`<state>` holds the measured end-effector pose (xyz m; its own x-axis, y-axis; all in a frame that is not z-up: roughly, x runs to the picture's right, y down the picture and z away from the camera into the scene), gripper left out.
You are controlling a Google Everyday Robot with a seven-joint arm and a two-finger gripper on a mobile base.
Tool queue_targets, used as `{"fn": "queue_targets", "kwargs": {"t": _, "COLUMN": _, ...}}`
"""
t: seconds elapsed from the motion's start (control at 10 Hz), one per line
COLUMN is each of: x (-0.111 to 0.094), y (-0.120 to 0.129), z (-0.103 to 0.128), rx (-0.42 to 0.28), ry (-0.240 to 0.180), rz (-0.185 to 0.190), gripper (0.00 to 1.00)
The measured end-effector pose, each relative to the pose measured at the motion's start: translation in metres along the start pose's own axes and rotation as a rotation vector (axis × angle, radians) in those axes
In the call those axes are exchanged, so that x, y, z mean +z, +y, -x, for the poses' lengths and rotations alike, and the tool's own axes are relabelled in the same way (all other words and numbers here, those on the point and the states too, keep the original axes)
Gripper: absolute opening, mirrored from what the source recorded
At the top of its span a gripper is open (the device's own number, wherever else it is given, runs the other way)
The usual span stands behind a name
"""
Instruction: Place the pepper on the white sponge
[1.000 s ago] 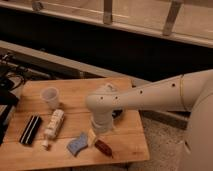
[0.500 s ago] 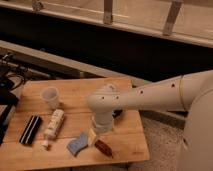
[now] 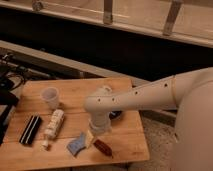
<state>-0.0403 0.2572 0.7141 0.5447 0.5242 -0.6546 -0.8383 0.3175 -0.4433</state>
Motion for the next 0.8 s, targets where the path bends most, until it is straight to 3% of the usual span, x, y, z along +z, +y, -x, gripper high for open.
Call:
{"fn": "queue_targets", "kwargs": {"t": 0.3, "x": 0.019, "y": 0.005, "z": 0.010, "rx": -0.012, "ry": 0.016, "rz": 0.000, "gripper": 0.80}}
{"fn": "queue_targets", "kwargs": {"t": 0.8, "x": 0.064, "y": -0.007, "z": 0.009, "rx": 0.047, "ry": 0.099, "rz": 0.049, "gripper": 0.80}}
